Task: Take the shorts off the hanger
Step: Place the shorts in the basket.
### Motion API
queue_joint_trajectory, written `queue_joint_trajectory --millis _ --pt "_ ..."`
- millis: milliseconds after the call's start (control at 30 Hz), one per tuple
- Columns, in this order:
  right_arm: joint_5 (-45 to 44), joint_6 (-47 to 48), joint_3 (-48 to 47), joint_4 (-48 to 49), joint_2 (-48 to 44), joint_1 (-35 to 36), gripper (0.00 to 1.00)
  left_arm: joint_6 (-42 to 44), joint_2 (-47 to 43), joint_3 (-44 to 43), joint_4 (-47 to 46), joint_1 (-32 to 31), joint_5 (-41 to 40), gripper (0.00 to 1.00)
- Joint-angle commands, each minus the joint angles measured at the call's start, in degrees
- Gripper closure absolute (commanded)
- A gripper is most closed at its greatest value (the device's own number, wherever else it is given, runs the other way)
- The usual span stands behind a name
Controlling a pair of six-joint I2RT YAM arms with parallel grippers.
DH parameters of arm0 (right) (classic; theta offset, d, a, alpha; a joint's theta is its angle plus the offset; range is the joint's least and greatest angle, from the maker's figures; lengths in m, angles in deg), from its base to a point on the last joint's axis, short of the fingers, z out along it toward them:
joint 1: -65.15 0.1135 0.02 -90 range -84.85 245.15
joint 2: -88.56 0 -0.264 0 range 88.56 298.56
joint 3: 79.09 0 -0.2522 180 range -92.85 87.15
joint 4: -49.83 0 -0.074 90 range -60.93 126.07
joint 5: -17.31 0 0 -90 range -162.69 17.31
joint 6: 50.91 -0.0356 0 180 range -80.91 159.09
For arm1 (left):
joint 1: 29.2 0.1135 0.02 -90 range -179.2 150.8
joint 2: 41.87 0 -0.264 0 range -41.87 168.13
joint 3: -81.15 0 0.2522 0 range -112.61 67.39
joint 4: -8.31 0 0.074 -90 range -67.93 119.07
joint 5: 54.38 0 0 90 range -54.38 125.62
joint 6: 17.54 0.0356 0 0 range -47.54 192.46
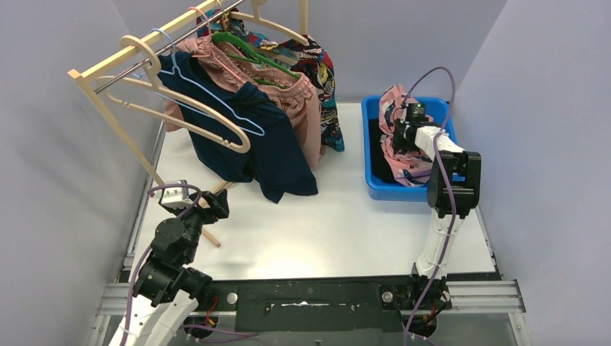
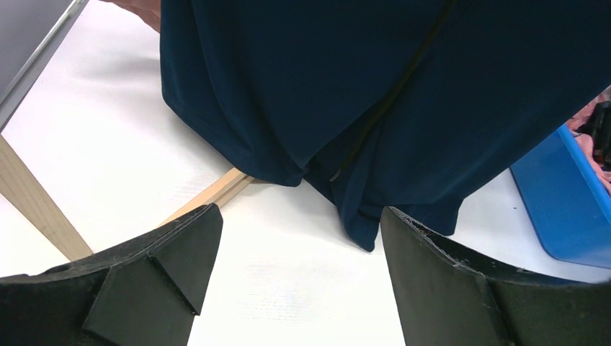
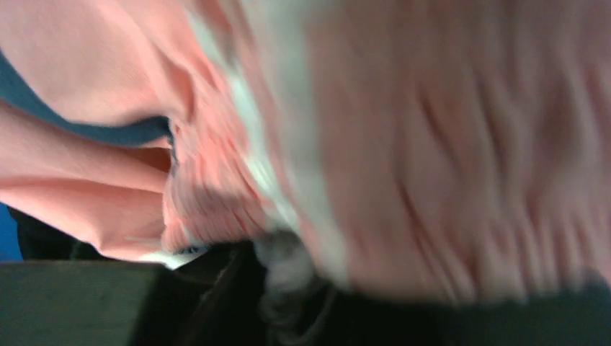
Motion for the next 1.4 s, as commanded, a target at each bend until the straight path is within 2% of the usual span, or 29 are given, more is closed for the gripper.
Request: queue_joint_trajectory --millis 0,33,133,367,433,467,567,667,900,967,1033,1133,1367 --pt "0.99 -4.65 3.79 1.72 -6.12 -2.83 0.65 -0.12 -0.87 -0.51 -2.57 0.16 0.84 0.19" --pt "0.37 -4.7 4.6 2.26 -7.41 -2.94 0.6 -0.12 -0.96 -0.42 -2.71 0.24 0.74 0.19" --pt "-2.17 -4.18 5.66 2.37 -11.07 -3.0 0.53 -0.03 -0.98 -0.33 -2.85 0.25 0.59 0.19" --pt "-7.94 -5.33 8.47 4.51 -20.47 -3.63 0.52 0.05 -0.69 -0.58 -2.7 0.32 0.77 0.19" --pt "-6.76 -5.29 8.84 5.61 -22.56 -3.75 0.36 0.06 -0.9 -0.57 -2.69 0.34 0.66 0.19" --pt "-5.74 -5.39 8.56 6.33 -23.19 -3.8 0.32 -0.01 -1.03 -0.47 -2.73 0.34 0.66 0.19" --pt "-0.72 -6.54 3.69 7.35 -22.47 -3.65 0.26 0.09 -1.08 -0.09 -3.47 0.34 0.93 0.19" --pt "4.14 -8.41 -3.34 6.55 -18.25 -2.98 0.28 0.14 -0.36 -0.27 -3.46 0.43 1.68 0.19" --pt "1.48 -9.71 -20.41 5.22 -0.78 -1.07 0.35 0.42 0.93 -0.28 -3.74 0.95 1.92 0.19" --pt "1.2 -8.53 -26.81 1.97 5.22 -0.79 0.35 0.41 1.3 -0.16 -3.82 0.95 2.15 0.19" --pt "0.0 -7.31 -32.81 -2.83 9.95 -0.75 0.38 0.53 1.67 -0.19 -3.96 1.04 2.12 0.19" --pt "0.44 -6.71 -29.0 -3.7 10.3 -1.18 0.41 0.39 2.12 -0.81 -2.87 1.05 2.23 0.19" --pt "-2.73 -5.1 -10.74 2.42 0.39 -1.37 0.46 0.23 -0.16 -0.29 -3.18 1.21 1.13 0.19"
